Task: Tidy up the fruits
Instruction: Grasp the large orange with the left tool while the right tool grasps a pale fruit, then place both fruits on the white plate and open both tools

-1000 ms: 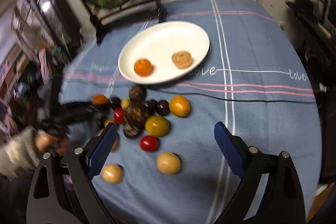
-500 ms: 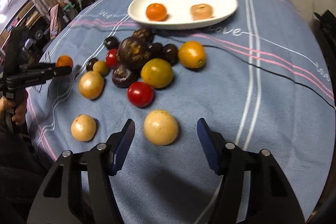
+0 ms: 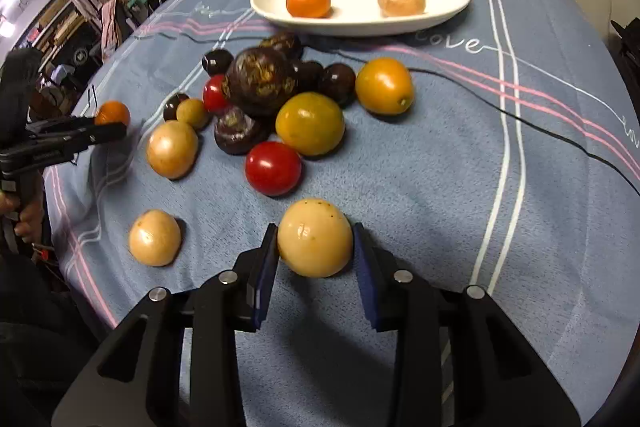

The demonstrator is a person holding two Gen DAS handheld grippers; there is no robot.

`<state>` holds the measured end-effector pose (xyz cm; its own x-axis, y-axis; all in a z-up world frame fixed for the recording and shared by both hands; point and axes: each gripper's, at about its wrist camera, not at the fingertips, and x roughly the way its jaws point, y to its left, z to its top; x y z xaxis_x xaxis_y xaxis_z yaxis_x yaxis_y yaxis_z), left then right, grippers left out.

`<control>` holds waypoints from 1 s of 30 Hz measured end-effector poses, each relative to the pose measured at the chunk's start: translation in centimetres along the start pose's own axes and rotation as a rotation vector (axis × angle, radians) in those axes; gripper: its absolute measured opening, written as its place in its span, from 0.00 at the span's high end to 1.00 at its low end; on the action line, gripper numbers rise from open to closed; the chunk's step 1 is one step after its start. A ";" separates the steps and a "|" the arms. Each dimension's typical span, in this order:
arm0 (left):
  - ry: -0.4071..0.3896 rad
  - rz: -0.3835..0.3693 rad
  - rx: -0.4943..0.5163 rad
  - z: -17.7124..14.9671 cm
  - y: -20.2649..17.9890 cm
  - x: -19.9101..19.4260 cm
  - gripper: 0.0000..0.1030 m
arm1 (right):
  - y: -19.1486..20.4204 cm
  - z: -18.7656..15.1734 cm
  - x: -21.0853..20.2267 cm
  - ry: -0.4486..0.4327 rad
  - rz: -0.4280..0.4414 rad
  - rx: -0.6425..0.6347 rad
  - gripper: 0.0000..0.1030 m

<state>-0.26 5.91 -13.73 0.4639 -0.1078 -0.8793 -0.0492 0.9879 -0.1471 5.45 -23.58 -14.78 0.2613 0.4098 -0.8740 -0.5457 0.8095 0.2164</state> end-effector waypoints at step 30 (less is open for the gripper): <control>-0.068 -0.071 0.106 14.1 -3.7 3.5 0.54 | -4.6 12.8 -2.3 -0.195 0.016 0.084 0.64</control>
<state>14.00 3.45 -9.87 0.5218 -0.1734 -0.8353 0.0777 0.9847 -0.1559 17.54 -22.87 -8.17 0.4063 0.4900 -0.7713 -0.4853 0.8309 0.2722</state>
